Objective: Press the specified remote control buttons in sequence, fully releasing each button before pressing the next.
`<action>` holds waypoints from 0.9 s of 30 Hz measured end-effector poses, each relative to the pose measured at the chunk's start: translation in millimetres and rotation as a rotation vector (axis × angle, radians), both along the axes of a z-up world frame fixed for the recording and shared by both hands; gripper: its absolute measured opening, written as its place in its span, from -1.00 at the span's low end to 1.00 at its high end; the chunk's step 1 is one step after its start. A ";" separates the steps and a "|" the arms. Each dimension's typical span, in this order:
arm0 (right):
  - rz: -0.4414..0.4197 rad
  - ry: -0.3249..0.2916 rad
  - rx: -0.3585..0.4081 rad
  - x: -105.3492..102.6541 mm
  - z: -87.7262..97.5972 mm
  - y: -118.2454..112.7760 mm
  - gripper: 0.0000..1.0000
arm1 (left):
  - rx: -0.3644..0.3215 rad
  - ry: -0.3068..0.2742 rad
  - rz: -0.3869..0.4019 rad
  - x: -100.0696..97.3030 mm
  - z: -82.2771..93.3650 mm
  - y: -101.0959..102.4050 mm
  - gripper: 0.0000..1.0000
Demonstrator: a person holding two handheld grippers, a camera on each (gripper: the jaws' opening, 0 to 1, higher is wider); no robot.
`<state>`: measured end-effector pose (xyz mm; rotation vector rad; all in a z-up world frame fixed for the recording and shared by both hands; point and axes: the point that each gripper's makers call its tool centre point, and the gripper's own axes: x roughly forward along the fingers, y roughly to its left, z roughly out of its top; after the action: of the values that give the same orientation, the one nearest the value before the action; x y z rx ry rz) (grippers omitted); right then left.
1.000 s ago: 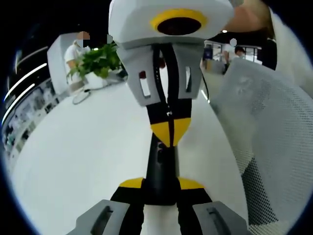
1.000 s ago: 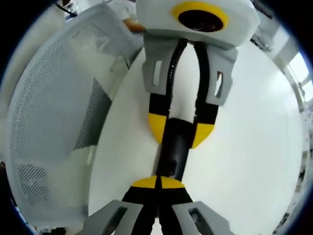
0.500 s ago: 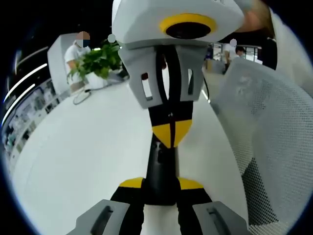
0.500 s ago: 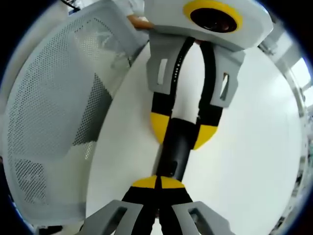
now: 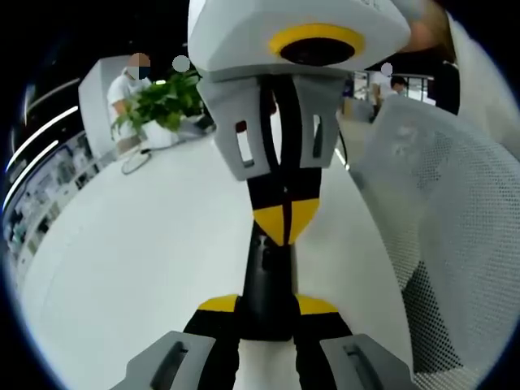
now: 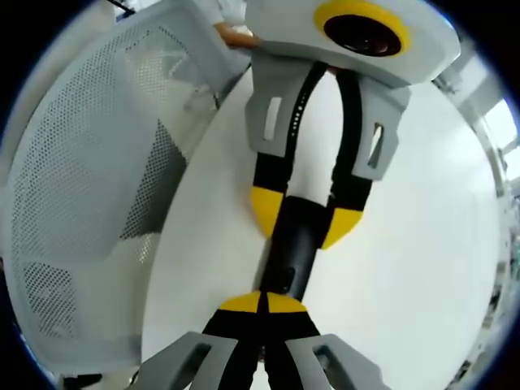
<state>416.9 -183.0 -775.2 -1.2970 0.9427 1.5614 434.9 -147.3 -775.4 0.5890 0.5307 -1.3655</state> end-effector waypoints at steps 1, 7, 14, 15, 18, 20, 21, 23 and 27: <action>-0.004 0.002 0.001 0.6 -0.3 -0.2 -1.00 | 0.000 0.000 0.000 -0.2 0.1 0.0 -0.53; -0.013 0.009 0.008 0.5 0.4 -0.2 -1.00 | 0.001 -0.002 0.001 -0.4 0.2 0.0 -0.53; -0.035 0.011 0.017 3.1 2.6 -3.8 -1.00 | 0.000 0.000 0.001 0.7 -1.0 0.1 -0.53; -0.039 0.011 0.020 3.9 3.5 -4.0 -1.00 | 0.000 0.000 0.001 0.9 -1.1 0.0 -0.53; -0.053 0.016 0.034 6.6 6.4 -3.0 -1.00 | -0.002 0.000 0.002 2.0 -2.0 0.0 -0.53; -0.054 0.015 0.039 6.8 7.7 -1.5 -1.00 | -0.003 0.001 0.001 2.0 -2.1 -0.1 -0.53; -0.054 0.016 0.041 7.1 8.0 -0.8 -1.00 | -0.003 0.001 0.001 2.0 -2.1 -0.1 -0.53; -0.055 0.018 0.046 8.0 8.7 0.8 -1.00 | -0.004 0.002 0.001 1.7 -2.0 -0.1 -0.53; -0.058 0.016 0.054 11.8 9.7 3.9 -1.00 | -0.006 0.000 0.001 0.8 -1.4 0.0 -0.53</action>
<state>428.8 -179.1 -765.5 -1.2105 0.9342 1.5444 435.7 -147.3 -776.8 0.5842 0.5269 -1.3662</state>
